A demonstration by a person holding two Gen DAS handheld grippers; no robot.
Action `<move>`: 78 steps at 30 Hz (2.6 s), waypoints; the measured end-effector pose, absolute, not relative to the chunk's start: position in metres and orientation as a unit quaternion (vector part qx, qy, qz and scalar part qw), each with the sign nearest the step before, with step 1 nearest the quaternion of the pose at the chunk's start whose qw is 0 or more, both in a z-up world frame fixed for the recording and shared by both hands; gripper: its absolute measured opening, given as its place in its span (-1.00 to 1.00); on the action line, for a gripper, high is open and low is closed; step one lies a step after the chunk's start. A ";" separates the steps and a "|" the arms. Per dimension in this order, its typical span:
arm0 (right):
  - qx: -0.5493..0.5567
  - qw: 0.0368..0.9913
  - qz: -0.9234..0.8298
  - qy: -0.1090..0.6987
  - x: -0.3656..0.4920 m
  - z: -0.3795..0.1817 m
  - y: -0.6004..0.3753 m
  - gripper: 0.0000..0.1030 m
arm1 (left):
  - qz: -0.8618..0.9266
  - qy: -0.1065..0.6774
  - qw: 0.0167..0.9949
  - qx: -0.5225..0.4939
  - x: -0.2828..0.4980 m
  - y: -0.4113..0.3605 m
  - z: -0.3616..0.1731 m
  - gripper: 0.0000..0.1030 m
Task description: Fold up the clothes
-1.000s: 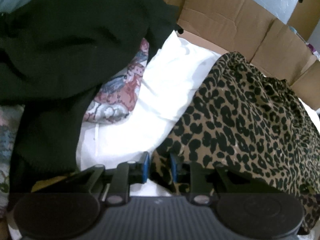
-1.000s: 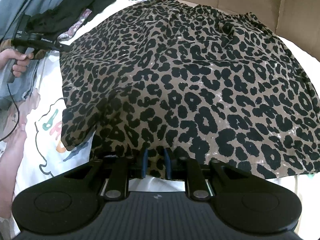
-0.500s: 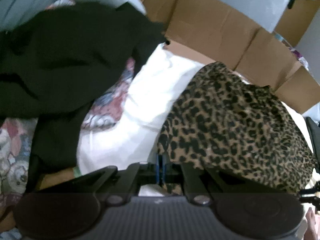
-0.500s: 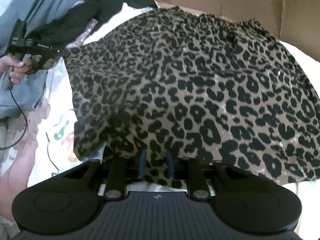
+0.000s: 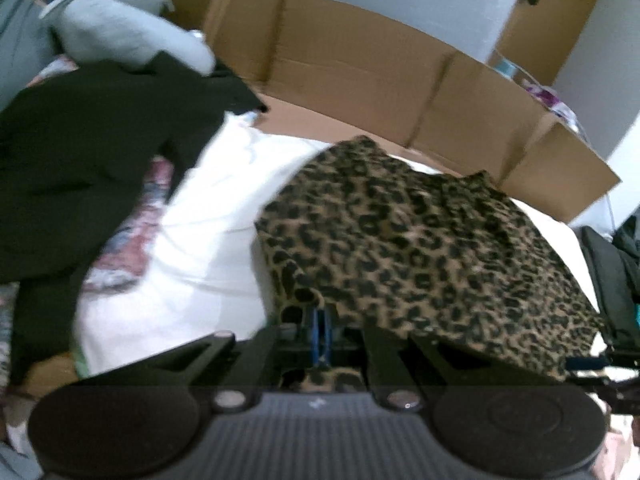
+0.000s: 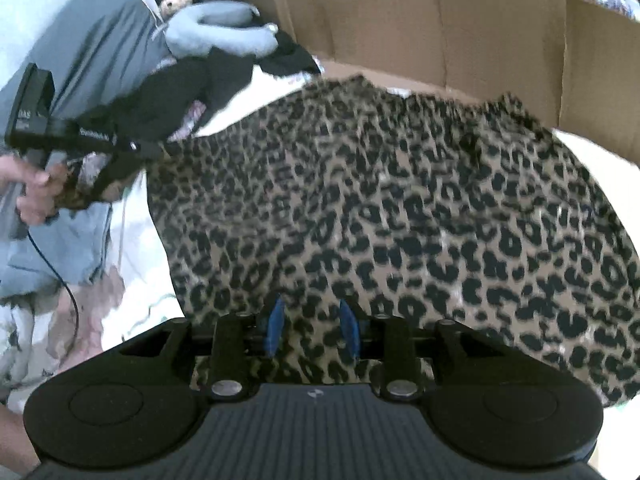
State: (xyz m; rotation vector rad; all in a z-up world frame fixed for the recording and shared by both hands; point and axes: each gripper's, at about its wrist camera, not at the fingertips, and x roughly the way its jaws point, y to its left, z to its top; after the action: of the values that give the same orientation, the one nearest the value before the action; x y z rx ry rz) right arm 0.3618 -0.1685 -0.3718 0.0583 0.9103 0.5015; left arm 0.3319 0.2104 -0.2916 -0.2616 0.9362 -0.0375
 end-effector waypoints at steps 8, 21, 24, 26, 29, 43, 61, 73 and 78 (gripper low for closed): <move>0.046 0.875 0.259 0.407 0.372 -0.356 -0.151 -0.26 | -0.065 0.441 0.886 -0.126 0.342 0.170 -0.276 -0.94; 0.056 0.883 0.271 0.378 0.391 -0.344 -0.117 -0.26 | -0.151 0.426 0.878 -0.158 0.367 0.120 -0.270 -0.94; 0.055 0.887 0.263 0.376 0.397 -0.347 -0.113 -0.26 | -0.162 0.427 0.875 -0.161 0.370 0.109 -0.268 -0.94; 0.063 0.887 0.258 0.378 0.401 -0.347 -0.112 -0.26 | -0.170 0.426 0.875 -0.157 0.372 0.102 -0.267 -0.94; 0.073 0.887 0.252 0.381 0.408 -0.348 -0.110 -0.26 | -0.179 0.426 0.873 -0.155 0.374 0.095 -0.266 -0.94; 0.066 0.907 0.210 0.359 0.416 -0.353 -0.104 -0.97 | -0.204 0.422 0.867 -0.167 0.375 0.078 -0.258 -0.92; 0.093 0.920 0.143 0.352 0.416 -0.337 -0.172 -1.00 | -0.161 0.459 0.864 -0.131 0.366 0.086 -0.277 0.08; 0.119 0.925 0.078 0.351 0.404 -0.333 -0.231 -1.00 | -0.135 0.505 0.844 -0.122 0.358 0.097 -0.309 0.08; 0.128 0.925 0.050 0.353 0.397 -0.335 -0.253 -1.00 | -0.136 0.512 0.841 -0.113 0.353 0.100 -0.316 0.08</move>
State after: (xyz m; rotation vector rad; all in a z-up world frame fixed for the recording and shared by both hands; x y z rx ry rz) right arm 0.3973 -0.2532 -0.3354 0.2635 0.7244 0.1020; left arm 0.3531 0.1000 -0.3157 -0.2381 1.0819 -0.2879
